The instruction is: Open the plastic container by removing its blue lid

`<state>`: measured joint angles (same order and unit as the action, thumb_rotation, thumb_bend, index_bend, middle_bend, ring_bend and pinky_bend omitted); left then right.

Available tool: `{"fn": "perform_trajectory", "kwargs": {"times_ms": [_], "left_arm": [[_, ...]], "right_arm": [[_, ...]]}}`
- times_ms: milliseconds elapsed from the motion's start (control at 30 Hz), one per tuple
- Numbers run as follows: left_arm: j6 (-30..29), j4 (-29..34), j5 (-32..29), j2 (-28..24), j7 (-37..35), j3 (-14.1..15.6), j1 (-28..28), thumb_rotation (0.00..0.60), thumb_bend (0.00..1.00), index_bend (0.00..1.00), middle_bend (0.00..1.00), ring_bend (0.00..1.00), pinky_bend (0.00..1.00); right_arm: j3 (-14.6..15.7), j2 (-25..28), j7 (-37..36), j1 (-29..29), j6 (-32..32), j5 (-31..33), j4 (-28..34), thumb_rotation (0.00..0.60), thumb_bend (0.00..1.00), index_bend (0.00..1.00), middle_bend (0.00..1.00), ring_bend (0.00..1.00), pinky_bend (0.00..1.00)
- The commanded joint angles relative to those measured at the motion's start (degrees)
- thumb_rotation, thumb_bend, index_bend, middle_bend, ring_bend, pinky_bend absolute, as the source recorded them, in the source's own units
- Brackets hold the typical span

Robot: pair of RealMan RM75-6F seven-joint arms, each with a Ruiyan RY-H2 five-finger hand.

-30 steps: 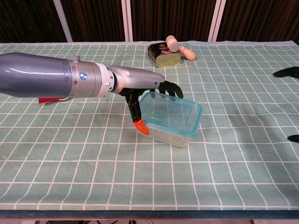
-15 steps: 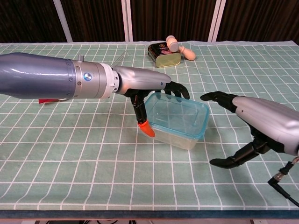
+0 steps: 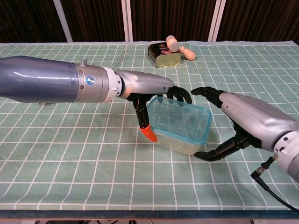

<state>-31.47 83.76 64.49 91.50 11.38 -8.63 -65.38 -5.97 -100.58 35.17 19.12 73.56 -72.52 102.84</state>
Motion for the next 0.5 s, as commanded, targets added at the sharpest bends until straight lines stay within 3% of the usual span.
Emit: {"fn": "perform_trajectory", "kwargs": {"times_ms": [33, 500], "left_arm": [[-0.24, 0.29, -0.17, -0.22, 0.20, 0.23, -0.11, 0.600, 0.21, 0.26, 0.25, 0.26, 0.39], [-0.85, 0.84, -1.61, -0.27, 0.34, 1.13, -0.64, 0.600, 0.21, 0.26, 0.25, 0.26, 0.39]], "right_arm": [[-0.45, -0.64, -0.79, 0.01, 0.60, 0.23, -0.65, 0.600, 0.24, 0.00, 0.00, 0.00, 0.00], [-1.03, -1.78, -1.22, 0.09, 2.19, 0.98, -0.78, 0.600, 0.24, 0.00, 0.00, 0.00, 0.00]]}}
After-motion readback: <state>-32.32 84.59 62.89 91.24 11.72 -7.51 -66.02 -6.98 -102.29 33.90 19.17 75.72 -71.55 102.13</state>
